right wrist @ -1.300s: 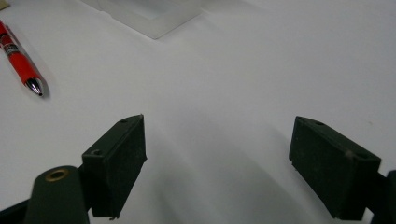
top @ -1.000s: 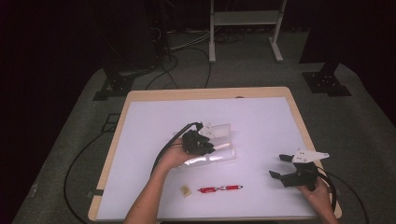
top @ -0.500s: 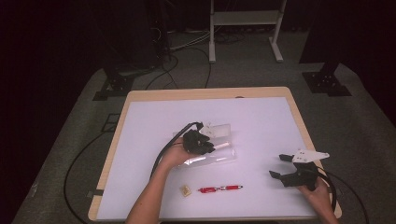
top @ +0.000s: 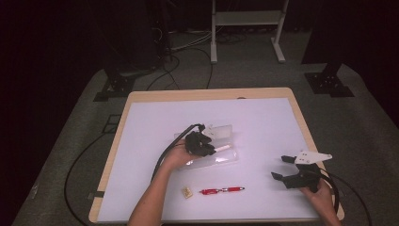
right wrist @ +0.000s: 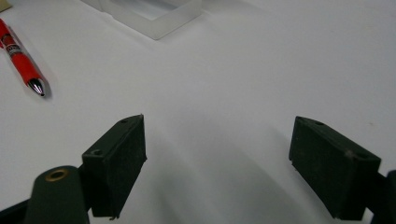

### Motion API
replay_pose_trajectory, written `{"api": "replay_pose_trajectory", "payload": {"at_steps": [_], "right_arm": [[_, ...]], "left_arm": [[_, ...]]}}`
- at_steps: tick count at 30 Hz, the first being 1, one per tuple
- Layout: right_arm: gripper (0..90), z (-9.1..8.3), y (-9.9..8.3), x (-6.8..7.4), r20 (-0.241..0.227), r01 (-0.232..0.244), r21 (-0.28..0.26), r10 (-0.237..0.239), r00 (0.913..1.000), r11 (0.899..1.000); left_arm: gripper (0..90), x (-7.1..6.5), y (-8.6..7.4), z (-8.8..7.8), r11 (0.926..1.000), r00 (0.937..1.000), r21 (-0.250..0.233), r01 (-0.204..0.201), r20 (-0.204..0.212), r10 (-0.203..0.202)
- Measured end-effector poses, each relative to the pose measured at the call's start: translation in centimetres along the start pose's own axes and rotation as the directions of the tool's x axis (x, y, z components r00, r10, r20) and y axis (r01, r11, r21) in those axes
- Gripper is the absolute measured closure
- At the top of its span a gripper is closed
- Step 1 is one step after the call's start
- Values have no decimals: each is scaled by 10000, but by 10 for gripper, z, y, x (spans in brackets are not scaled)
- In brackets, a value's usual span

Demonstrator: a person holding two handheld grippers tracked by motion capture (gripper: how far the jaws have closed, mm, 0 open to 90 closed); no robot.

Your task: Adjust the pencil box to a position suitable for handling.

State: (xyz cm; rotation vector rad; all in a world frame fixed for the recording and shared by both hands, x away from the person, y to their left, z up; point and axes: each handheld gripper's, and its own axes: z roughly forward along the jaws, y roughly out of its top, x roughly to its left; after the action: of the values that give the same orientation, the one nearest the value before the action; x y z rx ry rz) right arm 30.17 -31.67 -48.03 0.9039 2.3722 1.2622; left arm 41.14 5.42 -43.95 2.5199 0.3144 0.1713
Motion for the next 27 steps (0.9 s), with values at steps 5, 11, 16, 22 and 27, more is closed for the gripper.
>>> {"api": "replay_pose_trajectory", "payload": {"at_steps": [5,11,16,22,27], "right_arm": [[178,0,0,0,15,10,20,-10,10000,10000],[178,0,0,0,6,7,25,-7,10000,10000],[178,0,0,0,-4,-3,19,3,10000,10000],[178,0,0,0,-12,-2,18,2,10000,10000],[178,0,0,0,-13,4,23,-4,10000,10000]], "left_arm": [[787,0,0,2,10000,10000,44,-10,8,10],[787,0,0,4,10000,10000,94,-23,27,23],[784,1,-1,6,9998,10000,188,-24,26,24],[773,0,0,5,10000,10000,89,-14,-32,15],[745,-2,1,3,9998,9999,136,-109,-18,109]]}}
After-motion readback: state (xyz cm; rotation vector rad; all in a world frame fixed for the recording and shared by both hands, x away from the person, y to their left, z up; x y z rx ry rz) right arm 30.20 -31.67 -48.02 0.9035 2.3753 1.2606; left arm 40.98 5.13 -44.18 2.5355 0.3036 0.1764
